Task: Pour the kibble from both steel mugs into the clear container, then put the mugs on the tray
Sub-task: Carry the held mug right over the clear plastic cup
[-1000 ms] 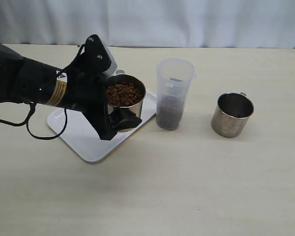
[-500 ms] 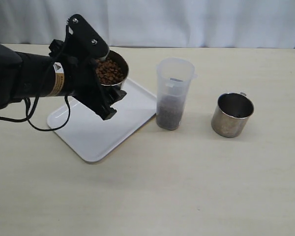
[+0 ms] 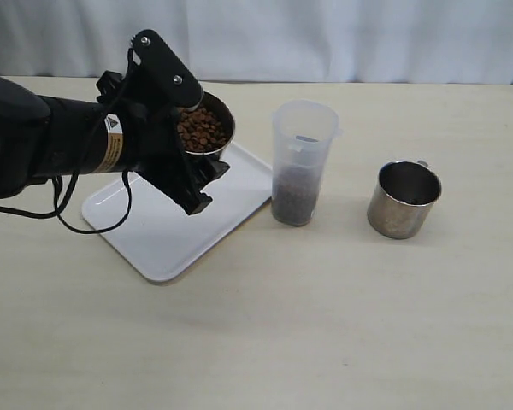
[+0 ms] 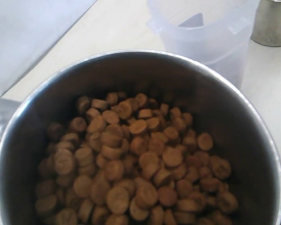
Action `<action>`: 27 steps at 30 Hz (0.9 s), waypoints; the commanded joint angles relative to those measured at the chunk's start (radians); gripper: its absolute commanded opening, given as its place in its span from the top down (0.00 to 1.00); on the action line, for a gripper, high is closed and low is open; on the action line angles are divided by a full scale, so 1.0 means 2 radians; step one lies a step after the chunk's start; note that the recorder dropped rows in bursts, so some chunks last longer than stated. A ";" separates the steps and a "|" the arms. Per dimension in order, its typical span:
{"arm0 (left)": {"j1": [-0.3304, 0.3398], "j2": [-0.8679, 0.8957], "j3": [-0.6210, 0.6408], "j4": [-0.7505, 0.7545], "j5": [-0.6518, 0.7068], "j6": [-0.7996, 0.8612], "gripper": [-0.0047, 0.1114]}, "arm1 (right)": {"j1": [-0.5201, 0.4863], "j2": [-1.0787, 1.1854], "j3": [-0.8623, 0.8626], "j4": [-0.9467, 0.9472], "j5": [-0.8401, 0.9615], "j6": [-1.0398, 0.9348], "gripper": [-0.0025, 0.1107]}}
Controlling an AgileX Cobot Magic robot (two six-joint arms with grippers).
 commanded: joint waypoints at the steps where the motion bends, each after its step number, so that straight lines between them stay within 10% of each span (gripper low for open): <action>1: -0.001 -0.006 -0.003 -0.005 0.014 -0.004 0.96 | 0.002 -0.001 0.002 0.001 0.000 -0.003 0.93; 27: -0.001 0.024 -0.045 -0.005 0.000 -0.004 0.96 | 0.002 -0.001 0.002 0.001 0.000 -0.003 0.93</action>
